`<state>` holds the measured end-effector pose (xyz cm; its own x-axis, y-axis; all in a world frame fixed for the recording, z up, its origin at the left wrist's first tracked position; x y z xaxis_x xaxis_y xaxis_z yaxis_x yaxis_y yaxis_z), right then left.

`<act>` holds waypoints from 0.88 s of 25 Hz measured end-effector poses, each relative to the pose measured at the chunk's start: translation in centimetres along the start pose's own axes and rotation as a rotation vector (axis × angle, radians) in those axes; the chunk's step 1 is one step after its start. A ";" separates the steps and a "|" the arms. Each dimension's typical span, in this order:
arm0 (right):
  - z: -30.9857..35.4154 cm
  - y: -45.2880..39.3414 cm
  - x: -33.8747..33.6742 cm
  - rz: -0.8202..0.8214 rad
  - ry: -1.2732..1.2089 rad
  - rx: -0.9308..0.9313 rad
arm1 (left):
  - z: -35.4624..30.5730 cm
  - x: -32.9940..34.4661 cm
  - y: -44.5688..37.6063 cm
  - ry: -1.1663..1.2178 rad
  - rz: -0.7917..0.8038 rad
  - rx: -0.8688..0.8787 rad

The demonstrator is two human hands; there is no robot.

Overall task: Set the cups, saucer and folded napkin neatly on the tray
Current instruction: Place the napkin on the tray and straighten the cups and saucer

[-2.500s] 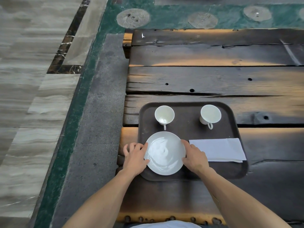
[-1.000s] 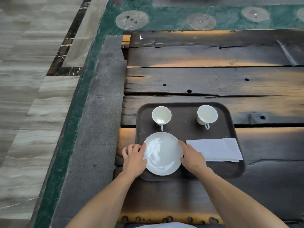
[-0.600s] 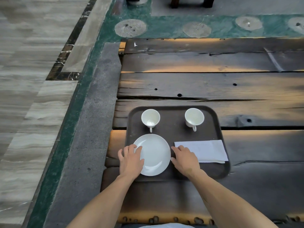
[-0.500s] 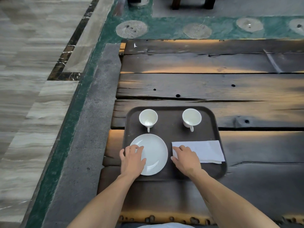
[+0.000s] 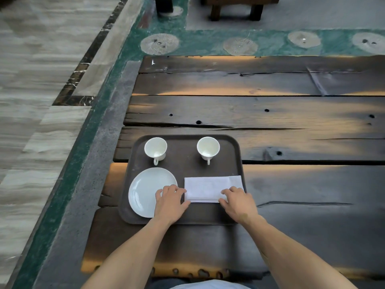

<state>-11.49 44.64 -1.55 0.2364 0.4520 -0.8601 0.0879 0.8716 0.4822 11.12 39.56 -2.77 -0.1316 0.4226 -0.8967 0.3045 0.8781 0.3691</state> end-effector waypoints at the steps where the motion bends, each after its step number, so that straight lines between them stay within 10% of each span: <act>1: -0.7 0.1 0.0 0.004 -0.004 0.002 | -0.7 0.1 0.0 0.007 0.002 0.004; 22: -2.1 -5.0 -1.8 -0.024 0.089 -0.010 | -2.3 -0.9 -6.5 -0.058 0.095 -0.008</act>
<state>-14.41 39.82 -2.76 0.1473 0.4460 -0.8828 0.0831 0.8838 0.4604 7.11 33.97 -3.85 -0.0471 0.4908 -0.8700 0.3052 0.8364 0.4553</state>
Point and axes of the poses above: each hand's wrist, its own y-axis away from the middle knuckle, its own x-axis out of the palm, z = x × y, the point moved 2 cm from there along -y, towards the middle knuckle, and after that the axes turned 3 degrees about z, right-handed, at the moved point
